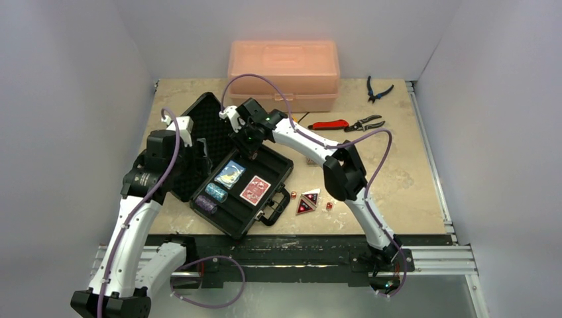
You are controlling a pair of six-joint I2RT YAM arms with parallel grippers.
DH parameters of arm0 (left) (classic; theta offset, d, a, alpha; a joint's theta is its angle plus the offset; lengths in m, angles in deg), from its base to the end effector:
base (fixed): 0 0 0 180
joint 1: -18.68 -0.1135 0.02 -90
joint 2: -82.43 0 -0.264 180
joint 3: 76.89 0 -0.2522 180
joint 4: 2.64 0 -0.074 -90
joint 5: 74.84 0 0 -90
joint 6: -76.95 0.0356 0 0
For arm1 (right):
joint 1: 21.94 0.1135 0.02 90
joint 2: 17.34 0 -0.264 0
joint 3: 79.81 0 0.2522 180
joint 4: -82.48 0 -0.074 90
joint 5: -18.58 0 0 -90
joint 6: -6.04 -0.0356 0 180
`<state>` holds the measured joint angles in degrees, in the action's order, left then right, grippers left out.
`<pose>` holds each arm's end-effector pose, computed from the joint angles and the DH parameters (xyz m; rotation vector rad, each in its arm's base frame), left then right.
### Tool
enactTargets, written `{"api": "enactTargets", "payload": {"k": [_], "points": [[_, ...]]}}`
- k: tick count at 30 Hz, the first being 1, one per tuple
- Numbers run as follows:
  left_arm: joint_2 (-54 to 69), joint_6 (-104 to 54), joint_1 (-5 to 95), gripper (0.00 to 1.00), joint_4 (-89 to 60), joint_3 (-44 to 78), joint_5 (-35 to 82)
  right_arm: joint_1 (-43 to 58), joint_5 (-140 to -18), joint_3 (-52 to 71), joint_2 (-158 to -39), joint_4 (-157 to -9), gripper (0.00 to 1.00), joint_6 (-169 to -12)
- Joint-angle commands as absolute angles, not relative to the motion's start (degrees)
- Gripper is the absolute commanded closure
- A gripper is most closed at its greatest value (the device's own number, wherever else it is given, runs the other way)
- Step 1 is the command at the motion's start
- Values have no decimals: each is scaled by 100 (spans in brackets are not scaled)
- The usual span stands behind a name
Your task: Pack up texas hold em set
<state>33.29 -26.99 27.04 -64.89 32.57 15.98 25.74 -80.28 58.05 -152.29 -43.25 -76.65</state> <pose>0.1632 -0.0245 0.3335 -0.1041 2.2910 -0.2189 0.3505 0.3930 0.2279 -1.2227 2.2012 0.4875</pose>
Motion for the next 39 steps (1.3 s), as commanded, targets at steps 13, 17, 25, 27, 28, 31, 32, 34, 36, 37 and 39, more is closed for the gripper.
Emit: {"api": "enactTargets", "payload": {"k": [13,17,25,27,28,31,32,34,36,37,39], "points": [[3317,-2655,2659,27,-6341,3056,1359,2736,-7532,5626,-15107,-4778,94,-8356],[3404,-2659,2653,27,-6320,3063,1430,2772,-7581,5447,-15009,-4851,94,-8572],[3425,-2678,2583,27,-6299,3046,1639,2917,-7521,5085,-14826,-4859,83,-8432],[3467,-2676,2580,27,-6296,3067,1639,2946,-7460,4850,-14724,-4973,78,-8443],[3477,-2676,2580,27,-6285,3091,1629,2953,-7465,4733,-14666,-5032,76,-8459],[3448,-2685,2580,27,-6290,3093,1608,2973,-7501,4491,-14540,-5204,76,-8513],[3431,-2678,2580,27,-6295,3083,1601,2974,-7498,4468,-14525,-5230,76,-8515],[3414,-2681,2580,27,-6294,3090,1576,2974,-7469,4461,-14528,-5260,77,-8520],[3389,-2676,2580,27,-6286,3082,1569,2981,-7455,4478,-14547,-5281,77,-8511],[3372,-2676,2580,27,-6282,3075,1576,2987,-7450,4497,-14563,-5294,80,-8519],[3348,-2681,2580,27,-6293,3064,1608,2999,-7454,4501,-14561,-5344,81,-8565]]}}
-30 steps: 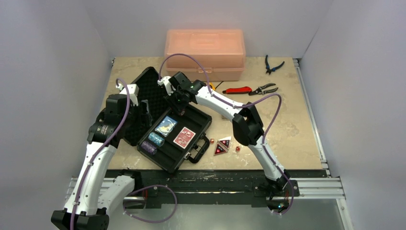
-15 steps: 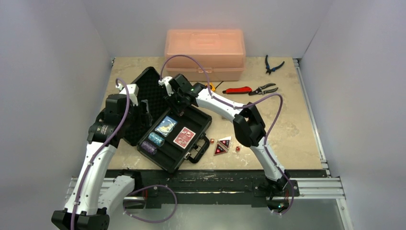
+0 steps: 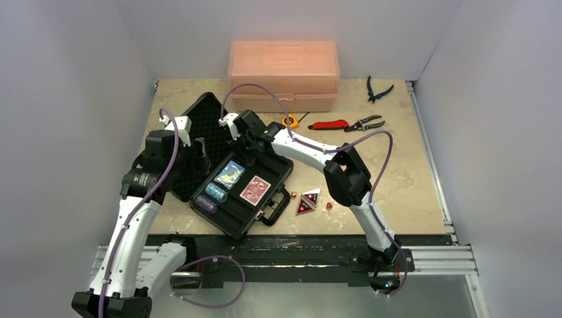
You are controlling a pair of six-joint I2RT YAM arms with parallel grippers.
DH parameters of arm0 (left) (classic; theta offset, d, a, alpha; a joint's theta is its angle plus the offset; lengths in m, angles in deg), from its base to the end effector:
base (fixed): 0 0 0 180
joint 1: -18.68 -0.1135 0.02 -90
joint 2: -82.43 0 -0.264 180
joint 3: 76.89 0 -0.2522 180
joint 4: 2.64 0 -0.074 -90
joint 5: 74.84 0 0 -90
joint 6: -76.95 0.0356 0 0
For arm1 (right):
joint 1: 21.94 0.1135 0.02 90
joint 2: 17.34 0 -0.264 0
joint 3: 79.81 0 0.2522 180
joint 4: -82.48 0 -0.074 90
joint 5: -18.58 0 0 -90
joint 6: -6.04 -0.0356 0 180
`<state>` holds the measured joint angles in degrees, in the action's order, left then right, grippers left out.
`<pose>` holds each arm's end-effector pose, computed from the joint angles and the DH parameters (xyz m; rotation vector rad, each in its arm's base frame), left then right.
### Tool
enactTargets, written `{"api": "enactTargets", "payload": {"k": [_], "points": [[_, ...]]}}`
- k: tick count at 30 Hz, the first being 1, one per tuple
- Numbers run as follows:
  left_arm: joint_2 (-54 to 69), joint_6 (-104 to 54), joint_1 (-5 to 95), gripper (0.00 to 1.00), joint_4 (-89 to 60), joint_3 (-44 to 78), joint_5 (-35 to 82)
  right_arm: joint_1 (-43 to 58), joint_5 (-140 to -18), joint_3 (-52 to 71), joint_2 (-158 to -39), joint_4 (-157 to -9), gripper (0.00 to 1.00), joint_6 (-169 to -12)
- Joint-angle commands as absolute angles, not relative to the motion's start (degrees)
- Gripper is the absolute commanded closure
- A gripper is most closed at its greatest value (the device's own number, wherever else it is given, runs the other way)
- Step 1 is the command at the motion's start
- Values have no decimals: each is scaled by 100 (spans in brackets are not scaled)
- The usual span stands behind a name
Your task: Pack up texas hold em set
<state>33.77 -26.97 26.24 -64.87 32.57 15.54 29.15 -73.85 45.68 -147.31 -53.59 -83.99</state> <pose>0.1617 -0.0217 0.3347 -0.1232 2.2800 -0.2043 0.3215 0.4007 0.2142 -1.0810 2.2173 0.4514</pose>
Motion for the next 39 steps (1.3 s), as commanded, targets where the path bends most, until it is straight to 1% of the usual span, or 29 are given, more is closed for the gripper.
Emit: {"api": "enactTargets", "payload": {"k": [1,13,21,24,30,33,39], "points": [[3344,-2677,2581,27,-6290,3068,1617,3019,-7457,4492,-14555,-5352,81,-8581],[3370,-2668,2580,28,-6290,3107,1553,3367,-7151,3842,-14008,-5362,79,-8739],[3340,-2661,2580,27,-6312,3097,1534,3453,-7290,4272,-14230,-5137,78,-8471],[3382,-2652,2580,28,-6312,3108,1364,3457,-7334,4471,-14376,-4969,78,-8431],[3334,-2641,2580,27,-6323,3053,1359,3458,-7248,4074,-14239,-5141,78,-8431],[3422,-2650,2585,28,-6332,3117,1326,3457,-7201,4022,-14246,-5128,73,-8431],[3413,-2640,2681,27,-6322,3148,1184,3457,-7233,3792,-14032,-5272,61,-8431]]}}
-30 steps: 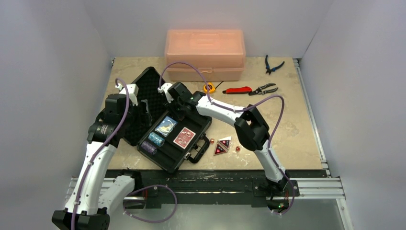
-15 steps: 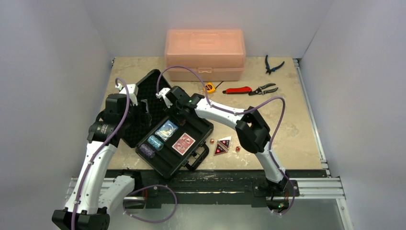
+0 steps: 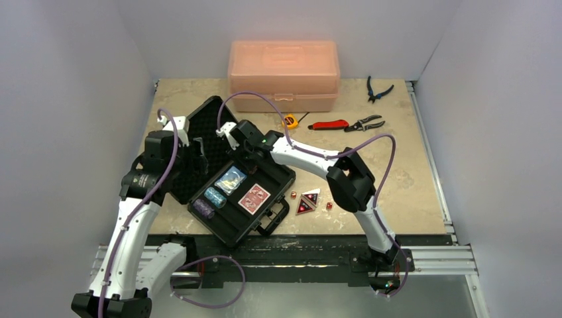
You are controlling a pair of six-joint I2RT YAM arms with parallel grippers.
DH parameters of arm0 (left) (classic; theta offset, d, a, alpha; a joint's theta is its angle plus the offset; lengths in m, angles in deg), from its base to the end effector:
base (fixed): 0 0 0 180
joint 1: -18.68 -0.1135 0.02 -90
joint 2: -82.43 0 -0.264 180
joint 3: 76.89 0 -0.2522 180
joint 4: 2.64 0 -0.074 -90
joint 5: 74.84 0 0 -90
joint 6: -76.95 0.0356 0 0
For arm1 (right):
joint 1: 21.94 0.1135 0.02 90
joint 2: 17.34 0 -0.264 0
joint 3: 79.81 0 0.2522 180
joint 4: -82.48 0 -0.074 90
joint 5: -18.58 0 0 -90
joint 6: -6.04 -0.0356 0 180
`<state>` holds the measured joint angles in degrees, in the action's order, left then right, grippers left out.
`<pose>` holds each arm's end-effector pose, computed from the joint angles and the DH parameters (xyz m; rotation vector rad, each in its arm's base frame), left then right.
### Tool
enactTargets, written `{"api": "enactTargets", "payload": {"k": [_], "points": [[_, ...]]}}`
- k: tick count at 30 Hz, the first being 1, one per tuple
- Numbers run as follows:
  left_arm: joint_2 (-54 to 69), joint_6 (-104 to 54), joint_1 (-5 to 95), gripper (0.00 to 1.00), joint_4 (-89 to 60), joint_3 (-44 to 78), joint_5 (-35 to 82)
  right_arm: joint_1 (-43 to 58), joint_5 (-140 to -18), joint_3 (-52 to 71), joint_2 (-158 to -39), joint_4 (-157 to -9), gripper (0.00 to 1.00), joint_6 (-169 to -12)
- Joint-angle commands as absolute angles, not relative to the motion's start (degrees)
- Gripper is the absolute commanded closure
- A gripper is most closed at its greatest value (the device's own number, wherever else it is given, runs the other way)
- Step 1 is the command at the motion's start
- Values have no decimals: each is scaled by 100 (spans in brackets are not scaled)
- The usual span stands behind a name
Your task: Pack up texas hold em set
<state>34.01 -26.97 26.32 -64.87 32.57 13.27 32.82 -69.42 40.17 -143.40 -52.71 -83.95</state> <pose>0.1610 -0.0204 0.3353 -0.1421 2.2711 -0.1611 0.2868 0.4038 0.2152 -1.1339 2.2226 0.3688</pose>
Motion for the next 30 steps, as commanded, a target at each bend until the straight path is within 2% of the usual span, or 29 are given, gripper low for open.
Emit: {"api": "enactTargets", "payload": {"k": [1,4,5,7,9,15,20,21,30], "points": [[3376,-2633,2678,28,-6337,3137,1178,3457,-7238,3782,-14022,-5287,60,-8431],[3340,-2627,2675,28,-6328,3094,1200,3457,-7172,3909,-14112,-5201,56,-8431],[3339,-2619,2665,28,-6308,3090,1229,3457,-7161,3937,-14133,-5182,48,-8431],[3326,-2612,2660,28,-6304,3061,1256,3457,-7151,3902,-14122,-5255,25,-8431],[3319,-2615,2651,27,-6298,3046,1288,3457,-7151,3802,-14037,-5391,15,-8431],[3261,-2640,2535,28,-6276,2976,1489,3457,-7109,3312,-13562,-5745,8,-8791],[3251,-2650,2528,29,-6279,2990,1490,3457,-7124,2500,-12923,-6180,6,-9051],[3258,-2650,2528,29,-6280,2985,1490,3457,-7124,2440,-12821,-6179,2,-9073],[3277,-2651,2431,30,-6303,2970,1616,3492,-7124,2000,-11934,-6091,1,-9424]]}}
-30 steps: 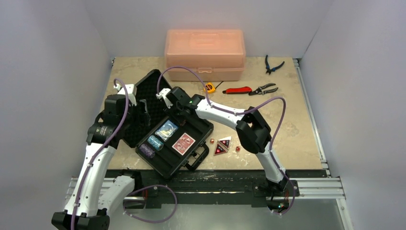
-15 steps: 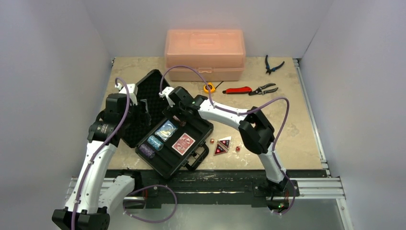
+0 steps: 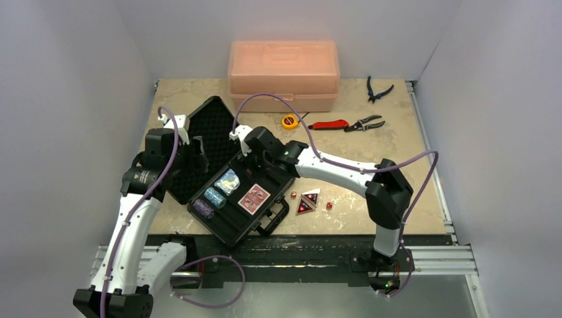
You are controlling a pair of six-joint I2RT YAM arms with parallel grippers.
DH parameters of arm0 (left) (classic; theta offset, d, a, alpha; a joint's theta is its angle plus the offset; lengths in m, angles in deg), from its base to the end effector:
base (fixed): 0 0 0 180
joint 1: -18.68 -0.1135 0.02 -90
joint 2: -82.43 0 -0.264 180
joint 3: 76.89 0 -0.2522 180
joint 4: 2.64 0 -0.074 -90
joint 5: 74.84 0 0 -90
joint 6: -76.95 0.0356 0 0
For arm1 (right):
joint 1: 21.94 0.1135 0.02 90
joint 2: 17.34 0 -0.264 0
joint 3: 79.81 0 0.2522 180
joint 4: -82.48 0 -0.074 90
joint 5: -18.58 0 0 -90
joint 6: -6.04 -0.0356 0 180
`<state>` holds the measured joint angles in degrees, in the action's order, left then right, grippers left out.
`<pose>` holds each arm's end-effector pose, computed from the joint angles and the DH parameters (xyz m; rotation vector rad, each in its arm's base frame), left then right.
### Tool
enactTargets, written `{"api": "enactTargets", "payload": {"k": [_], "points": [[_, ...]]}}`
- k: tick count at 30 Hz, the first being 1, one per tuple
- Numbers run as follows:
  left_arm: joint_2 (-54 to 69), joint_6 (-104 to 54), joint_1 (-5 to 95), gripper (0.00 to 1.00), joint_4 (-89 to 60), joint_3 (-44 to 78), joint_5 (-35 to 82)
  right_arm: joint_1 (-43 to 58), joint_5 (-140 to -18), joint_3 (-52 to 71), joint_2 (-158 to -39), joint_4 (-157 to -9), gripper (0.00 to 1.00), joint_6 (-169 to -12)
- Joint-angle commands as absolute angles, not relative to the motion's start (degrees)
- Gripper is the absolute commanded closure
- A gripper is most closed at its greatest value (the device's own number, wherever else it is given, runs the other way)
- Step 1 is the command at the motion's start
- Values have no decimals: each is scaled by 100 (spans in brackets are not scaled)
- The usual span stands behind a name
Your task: Pack up texas hold em set
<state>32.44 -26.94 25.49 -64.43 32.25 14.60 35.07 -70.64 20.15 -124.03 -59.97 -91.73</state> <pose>0.1676 -0.0197 0.3338 -0.1466 2.2866 -0.1769 0.2317 0.3560 0.2603 -0.9970 2.1923 0.5301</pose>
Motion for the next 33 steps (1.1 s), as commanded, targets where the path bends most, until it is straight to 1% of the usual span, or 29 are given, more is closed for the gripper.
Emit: {"api": "enactTargets", "payload": {"k": [1,4,7,12,17,21,23,24,29,33], "points": [[3283,-2650,2405,30,-6300,2979,1630,3492,-7124,2038,-11903,-5993,1,-9424],[3288,-2652,2361,30,-6258,3017,1646,3524,-7150,2024,-11779,-5871,1,-9448],[3193,-2646,2361,30,-6284,3003,1615,3530,-7244,1773,-11570,-6064,1,-9564],[3212,-2634,2352,31,-6281,3049,1534,3536,-7322,1738,-11437,-6391,1,-9730],[3092,-2616,2384,30,-6280,3103,1391,3528,-6130,2031,-11549,-6004,1,-10112],[3027,-2619,2459,30,-6315,3112,1331,3470,-4473,1396,-11252,-5944,1,-10631],[3034,-2602,2557,30,-6324,3125,1248,3262,-3958,1004,-11043,-6047,1,-10805],[3027,-2602,2569,30,-6321,3119,1254,3076,-3919,898,-10947,-6043,1,-10877],[3064,-2601,2572,30,-6350,3079,1334,1845,-4367,581,-10761,-6131,1,-11258],[3082,-2597,2564,30,-6308,3028,1432,1343,-4472,693,-10978,-6143,1,-11219]]}}
